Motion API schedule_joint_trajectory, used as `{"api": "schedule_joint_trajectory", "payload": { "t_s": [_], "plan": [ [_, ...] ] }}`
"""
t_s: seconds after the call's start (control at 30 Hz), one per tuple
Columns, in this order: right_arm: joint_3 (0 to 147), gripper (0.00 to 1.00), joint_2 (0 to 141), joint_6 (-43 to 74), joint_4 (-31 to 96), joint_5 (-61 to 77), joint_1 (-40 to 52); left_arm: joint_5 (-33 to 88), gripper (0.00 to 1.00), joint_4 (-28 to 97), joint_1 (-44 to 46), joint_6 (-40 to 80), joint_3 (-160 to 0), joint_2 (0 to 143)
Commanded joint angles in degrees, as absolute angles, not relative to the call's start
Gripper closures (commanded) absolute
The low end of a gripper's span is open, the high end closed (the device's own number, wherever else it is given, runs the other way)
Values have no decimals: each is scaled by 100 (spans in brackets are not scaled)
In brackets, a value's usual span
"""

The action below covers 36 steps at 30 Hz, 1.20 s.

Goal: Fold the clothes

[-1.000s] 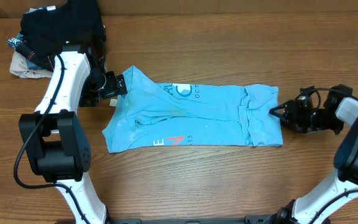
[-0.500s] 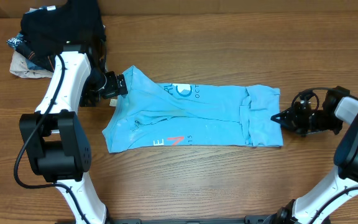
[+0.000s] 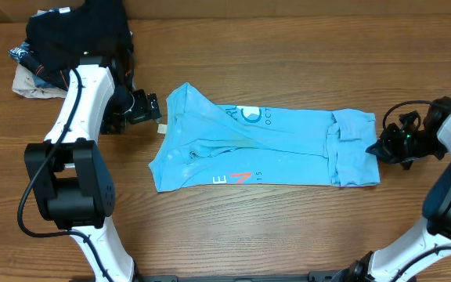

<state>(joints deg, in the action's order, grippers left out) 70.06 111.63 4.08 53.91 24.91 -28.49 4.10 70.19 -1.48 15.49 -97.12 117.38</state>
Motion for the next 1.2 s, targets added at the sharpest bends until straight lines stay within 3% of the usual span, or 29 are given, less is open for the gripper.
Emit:
{"api": "schedule_joint_trajectory", "payload": {
  "t_s": [0.0, 0.87, 1.17],
  "plan": [
    [7137, 96, 10659, 652, 5415, 1986, -2790, 451, 0, 6995, -104, 1544, -9758, 11764],
    [7133, 96, 10210, 2263, 5710, -521, 226, 454, 0, 6958, -102, 1549, -9758, 11764],
    [7142, 96, 9944, 2882, 5911, -1564, 681, 451, 0, 6919, -102, 1546, -9758, 11764]
  ]
}}
